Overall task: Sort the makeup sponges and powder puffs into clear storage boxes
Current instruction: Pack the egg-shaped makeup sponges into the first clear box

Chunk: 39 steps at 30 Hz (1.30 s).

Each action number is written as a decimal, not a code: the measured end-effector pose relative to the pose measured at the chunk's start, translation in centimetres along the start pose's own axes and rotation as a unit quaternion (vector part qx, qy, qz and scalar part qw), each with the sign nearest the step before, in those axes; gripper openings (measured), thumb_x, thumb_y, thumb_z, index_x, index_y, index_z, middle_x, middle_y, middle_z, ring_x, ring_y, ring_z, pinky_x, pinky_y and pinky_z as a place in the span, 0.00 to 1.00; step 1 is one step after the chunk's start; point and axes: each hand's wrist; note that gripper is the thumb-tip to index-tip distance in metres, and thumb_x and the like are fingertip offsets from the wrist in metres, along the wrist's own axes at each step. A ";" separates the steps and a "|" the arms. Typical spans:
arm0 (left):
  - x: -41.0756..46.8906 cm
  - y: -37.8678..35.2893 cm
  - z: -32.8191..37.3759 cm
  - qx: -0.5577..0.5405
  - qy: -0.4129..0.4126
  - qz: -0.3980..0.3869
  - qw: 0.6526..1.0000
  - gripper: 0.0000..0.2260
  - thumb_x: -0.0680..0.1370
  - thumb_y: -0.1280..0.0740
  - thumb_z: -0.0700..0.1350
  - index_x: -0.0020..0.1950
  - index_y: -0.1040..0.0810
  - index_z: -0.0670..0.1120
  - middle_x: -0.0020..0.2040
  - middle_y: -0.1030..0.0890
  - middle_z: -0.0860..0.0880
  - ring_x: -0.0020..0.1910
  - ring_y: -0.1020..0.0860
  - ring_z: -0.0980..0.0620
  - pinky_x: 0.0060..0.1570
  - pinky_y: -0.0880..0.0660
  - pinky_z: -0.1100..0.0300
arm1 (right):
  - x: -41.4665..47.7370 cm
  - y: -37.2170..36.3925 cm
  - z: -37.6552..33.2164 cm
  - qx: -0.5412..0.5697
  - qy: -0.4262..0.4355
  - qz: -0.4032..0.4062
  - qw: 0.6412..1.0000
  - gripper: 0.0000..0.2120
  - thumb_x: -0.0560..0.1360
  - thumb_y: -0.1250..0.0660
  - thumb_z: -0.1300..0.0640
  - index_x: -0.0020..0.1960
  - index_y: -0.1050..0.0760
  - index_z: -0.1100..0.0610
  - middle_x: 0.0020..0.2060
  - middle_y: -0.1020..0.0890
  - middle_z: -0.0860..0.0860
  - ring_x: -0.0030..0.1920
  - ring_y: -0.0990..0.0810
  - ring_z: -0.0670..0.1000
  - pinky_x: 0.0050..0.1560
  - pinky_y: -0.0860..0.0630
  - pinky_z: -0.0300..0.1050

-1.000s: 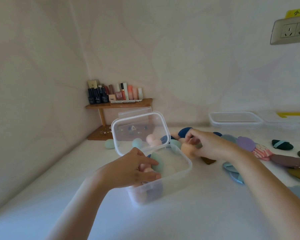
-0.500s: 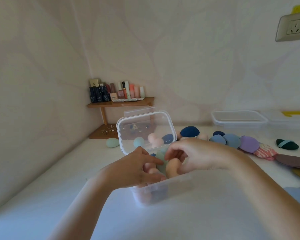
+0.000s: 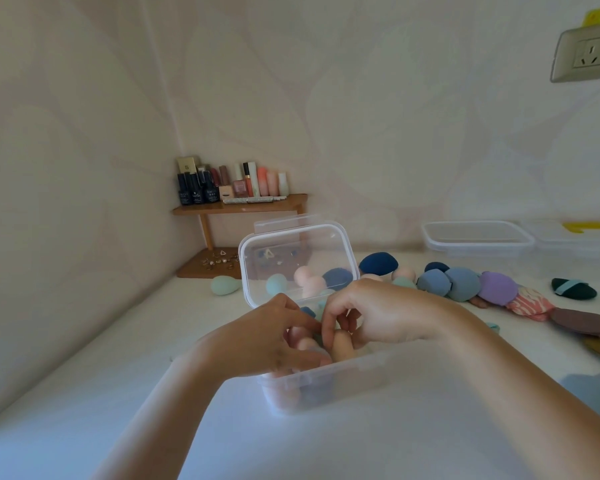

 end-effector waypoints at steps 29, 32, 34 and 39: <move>0.1 -0.4 -0.4 0.044 -0.030 -0.020 0.998 0.12 0.76 0.41 0.62 0.58 0.32 0.74 0.66 0.38 0.62 0.61 0.37 0.58 0.65 0.36 0.57 | 3.9 0.1 8.4 0.080 -0.121 0.297 0.944 0.08 0.74 0.35 0.63 0.48 0.20 0.55 0.46 0.19 0.51 0.48 0.22 0.53 0.48 0.28 0.43; 0.1 -0.4 -0.4 0.047 -0.030 -0.022 0.998 0.12 0.76 0.41 0.63 0.59 0.32 0.75 0.67 0.38 0.62 0.60 0.37 0.58 0.65 0.36 0.57 | 5.0 -0.8 8.6 -0.026 -0.130 0.257 0.957 0.12 0.74 0.41 0.61 0.39 0.26 0.46 0.40 0.26 0.49 0.45 0.27 0.54 0.40 0.31 0.43; 0.1 -0.4 -0.3 0.052 -0.029 -0.022 0.998 0.12 0.76 0.42 0.63 0.60 0.33 0.74 0.67 0.38 0.61 0.60 0.36 0.57 0.64 0.36 0.58 | 5.6 -1.1 8.9 -0.079 -0.144 0.251 0.954 0.08 0.77 0.40 0.58 0.52 0.23 0.54 0.50 0.26 0.53 0.52 0.26 0.56 0.51 0.27 0.49; 0.2 -0.3 -0.4 0.058 -0.030 -0.023 0.998 0.13 0.77 0.42 0.62 0.61 0.32 0.73 0.68 0.38 0.61 0.60 0.36 0.57 0.63 0.36 0.60 | 5.5 -1.0 8.6 -0.083 -0.165 0.235 0.954 0.10 0.77 0.41 0.59 0.57 0.26 0.57 0.57 0.28 0.53 0.56 0.27 0.55 0.57 0.31 0.46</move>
Point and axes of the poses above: each hand's wrist, its own x-axis towards the middle knuckle, its own y-axis out of the back of the hand, z = x × y
